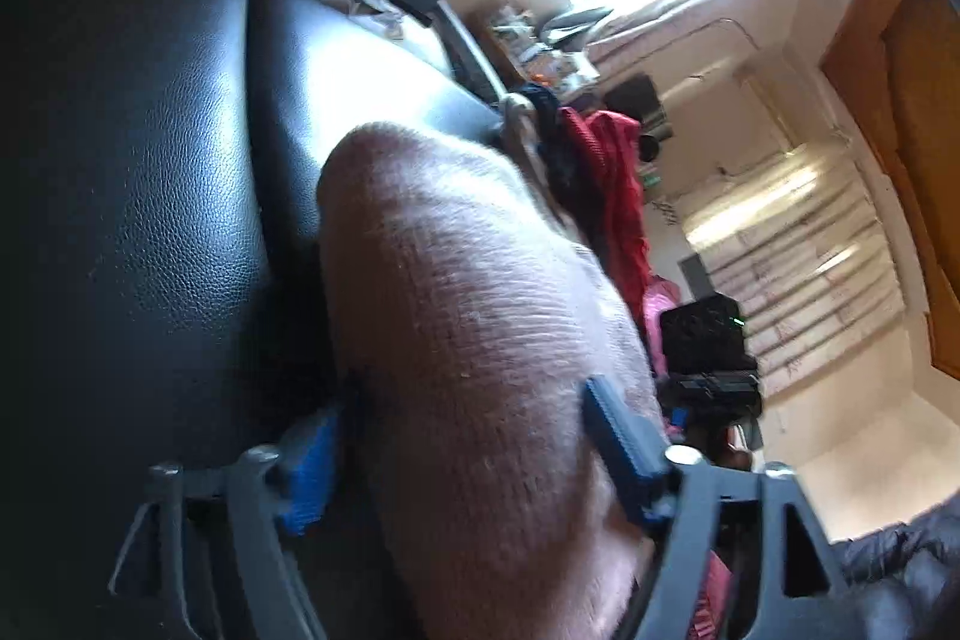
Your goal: Fold clothes
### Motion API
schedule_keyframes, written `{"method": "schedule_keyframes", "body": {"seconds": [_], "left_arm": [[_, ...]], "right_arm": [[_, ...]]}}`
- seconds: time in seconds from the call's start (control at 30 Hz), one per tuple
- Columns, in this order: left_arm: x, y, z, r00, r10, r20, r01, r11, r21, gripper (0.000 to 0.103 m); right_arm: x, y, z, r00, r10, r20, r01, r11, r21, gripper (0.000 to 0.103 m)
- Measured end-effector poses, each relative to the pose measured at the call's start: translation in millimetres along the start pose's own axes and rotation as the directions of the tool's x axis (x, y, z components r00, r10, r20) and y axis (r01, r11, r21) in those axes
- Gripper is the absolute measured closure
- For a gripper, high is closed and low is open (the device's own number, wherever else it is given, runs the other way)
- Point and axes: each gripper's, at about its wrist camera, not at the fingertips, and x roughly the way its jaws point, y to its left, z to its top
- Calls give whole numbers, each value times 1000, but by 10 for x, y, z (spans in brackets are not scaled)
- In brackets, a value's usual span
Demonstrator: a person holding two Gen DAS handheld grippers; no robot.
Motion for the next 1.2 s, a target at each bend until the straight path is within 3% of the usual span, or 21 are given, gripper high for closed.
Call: {"method": "schedule_keyframes", "body": {"seconds": [0.07, 0.13, 0.17, 0.23, 0.27, 0.37, 0.5, 0.6, 0.7, 0.83, 0.87, 0.9, 0.97, 1.07, 1.17, 1.2], "left_arm": [[106, -105, -14, 999, 34, -25, -33, 998, 52, 16], [126, -185, -56, 999, 50, -12, -49, 996, 75, 25], [134, -224, -78, 998, 58, -5, -57, 995, 87, 34], [110, -284, -116, 998, 63, 20, -65, 994, 87, 44], [24, -310, -165, 997, 61, 43, -65, 995, 81, 48], [-242, -392, -319, 992, 56, 112, -63, 996, 66, 51], [-597, -500, -524, 978, 49, 204, -60, 997, 45, 53], [-1166, -538, -727, 942, 103, 320, -121, 992, 36, 53], [-1842, -562, -889, 872, 173, 459, -200, 980, 10, 53], [-2742, -594, -1104, 740, 256, 622, -295, 955, -42, 53], [-3058, -586, -1141, 679, 283, 678, -328, 942, -65, 53], [-3228, -580, -1158, 640, 301, 707, -351, 933, -79, 53], [-3711, -543, -1182, 531, 348, 773, -410, 904, -126, 53], [-4258, -321, -1137, 410, 423, 808, -435, 869, -234, 53], [-4621, 122, -1124, 345, 533, 773, -415, 825, -383, 53], [-4667, 367, -1125, 349, 582, 735, -403, 801, -443, 53]], "right_arm": [[34, 83, -50, 999, -45, -15, 44, 996, -73, 1], [72, 197, -115, 990, -144, -15, 140, 979, -147, 11], [88, 257, -150, 979, -204, -9, 199, 963, -182, 22], [75, 294, -202, 973, -231, 6, 228, 956, -184, 36], [67, 286, -224, 977, -214, 8, 213, 963, -163, 48], [108, 362, -309, 984, -178, 8, 177, 971, -161, 51], [307, 595, -397, 998, -61, -24, 55, 980, -190, 52], [612, 942, -412, 996, 40, -80, -58, 968, -242, 52], [1091, 1517, -380, 979, 108, -170, -161, 928, -336, 52], [1840, 2651, -289, 949, 155, -274, -275, 832, -482, 52], [2029, 2943, -265, 940, 162, -301, -303, 802, -515, 52], [2218, 3235, -242, 930, 168, -327, -331, 770, -545, 52], [2597, 3818, -194, 908, 176, -380, -387, 700, -601, 52], [3129, 4587, -146, 883, 169, -438, -443, 611, -656, 52], [3806, 5088, -175, 871, 106, -480, -444, 589, -675, 52], [4039, 5247, -187, 866, 83, -493, -443, 584, -680, 52]]}}
